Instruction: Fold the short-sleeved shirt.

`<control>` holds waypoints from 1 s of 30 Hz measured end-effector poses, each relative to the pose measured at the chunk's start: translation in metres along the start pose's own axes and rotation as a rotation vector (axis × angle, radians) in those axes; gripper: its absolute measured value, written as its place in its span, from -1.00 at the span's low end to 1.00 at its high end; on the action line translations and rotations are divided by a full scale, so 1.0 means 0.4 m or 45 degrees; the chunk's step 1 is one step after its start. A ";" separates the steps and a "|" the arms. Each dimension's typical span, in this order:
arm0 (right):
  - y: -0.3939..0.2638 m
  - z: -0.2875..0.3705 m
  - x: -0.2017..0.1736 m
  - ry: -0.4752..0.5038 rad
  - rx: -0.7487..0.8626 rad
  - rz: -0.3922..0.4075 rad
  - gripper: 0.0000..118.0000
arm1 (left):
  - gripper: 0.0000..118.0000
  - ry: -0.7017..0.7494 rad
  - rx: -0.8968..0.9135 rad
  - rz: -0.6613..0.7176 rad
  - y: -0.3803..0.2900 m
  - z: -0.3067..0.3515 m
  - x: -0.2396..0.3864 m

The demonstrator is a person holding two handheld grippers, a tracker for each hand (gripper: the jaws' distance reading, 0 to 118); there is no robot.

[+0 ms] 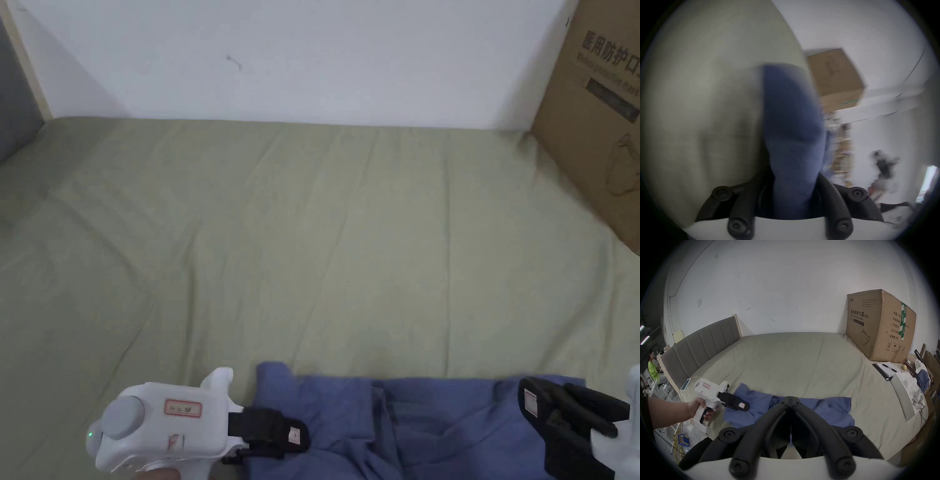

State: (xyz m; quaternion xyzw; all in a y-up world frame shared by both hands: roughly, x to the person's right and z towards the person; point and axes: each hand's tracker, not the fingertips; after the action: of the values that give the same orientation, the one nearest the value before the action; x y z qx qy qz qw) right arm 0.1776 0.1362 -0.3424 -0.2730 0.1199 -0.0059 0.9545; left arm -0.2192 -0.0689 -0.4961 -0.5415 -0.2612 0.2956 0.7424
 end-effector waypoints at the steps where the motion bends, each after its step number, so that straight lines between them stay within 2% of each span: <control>1: -0.001 -0.001 -0.004 0.012 -0.003 0.000 -1.00 | -0.81 -0.204 -0.014 0.117 -0.005 0.008 -0.017; 2: -0.003 -0.003 -0.007 0.027 -0.007 0.001 -1.00 | -0.81 -0.291 0.008 0.226 -0.014 0.028 0.018; 5: -0.006 -0.006 -0.015 0.051 -0.017 0.019 -1.00 | -0.81 0.000 0.028 0.016 -0.022 0.099 0.086; 7: -0.007 -0.004 -0.015 0.062 -0.013 0.026 -1.00 | -0.81 0.151 0.028 -0.027 -0.012 0.169 0.100; 10: -0.011 0.006 -0.008 0.076 0.011 0.020 -1.00 | -0.81 0.539 0.052 -0.052 -0.016 0.292 0.126; 12: -0.018 0.013 0.000 0.080 0.021 0.008 -1.00 | -0.81 0.866 0.057 -0.173 -0.022 0.351 0.164; 15: -0.030 0.022 0.016 0.086 0.023 -0.016 -1.00 | -0.81 1.172 0.041 -0.352 -0.028 0.377 0.208; 17: -0.039 0.028 0.029 0.081 0.016 -0.031 -1.00 | -0.81 1.168 0.077 -0.362 -0.029 0.366 0.243; 20: -0.048 0.046 0.053 0.059 0.017 -0.062 -1.00 | -0.81 1.014 0.065 -0.317 -0.019 0.297 0.307; 22: -0.050 0.060 0.072 0.046 0.021 -0.088 -1.00 | -0.81 0.832 0.041 -0.288 -0.006 0.232 0.351; 23: -0.049 0.066 0.082 0.038 0.019 -0.098 -1.00 | -0.81 0.681 0.008 -0.222 0.005 0.194 0.366; 26: -0.048 0.079 0.111 -0.014 0.015 -0.123 -1.00 | -0.73 0.477 -0.083 -0.106 0.024 0.064 0.407; 27: -0.049 0.081 0.121 -0.030 0.012 -0.135 -1.00 | -0.50 0.430 -0.129 -0.115 0.026 0.016 0.424; 28: -0.049 0.083 0.129 -0.042 0.009 -0.148 -1.00 | -0.19 0.332 -0.193 -0.073 0.017 -0.025 0.442; 30: -0.052 0.084 0.145 -0.056 -0.001 -0.188 -1.00 | 0.64 0.255 -0.231 -0.063 0.012 -0.088 0.459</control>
State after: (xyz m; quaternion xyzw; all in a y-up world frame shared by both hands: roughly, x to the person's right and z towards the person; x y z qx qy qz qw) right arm 0.2426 0.1316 -0.3170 -0.2813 0.0785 -0.0701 0.9538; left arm -0.0684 0.0420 -0.4982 -0.6267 -0.2247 0.1970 0.7197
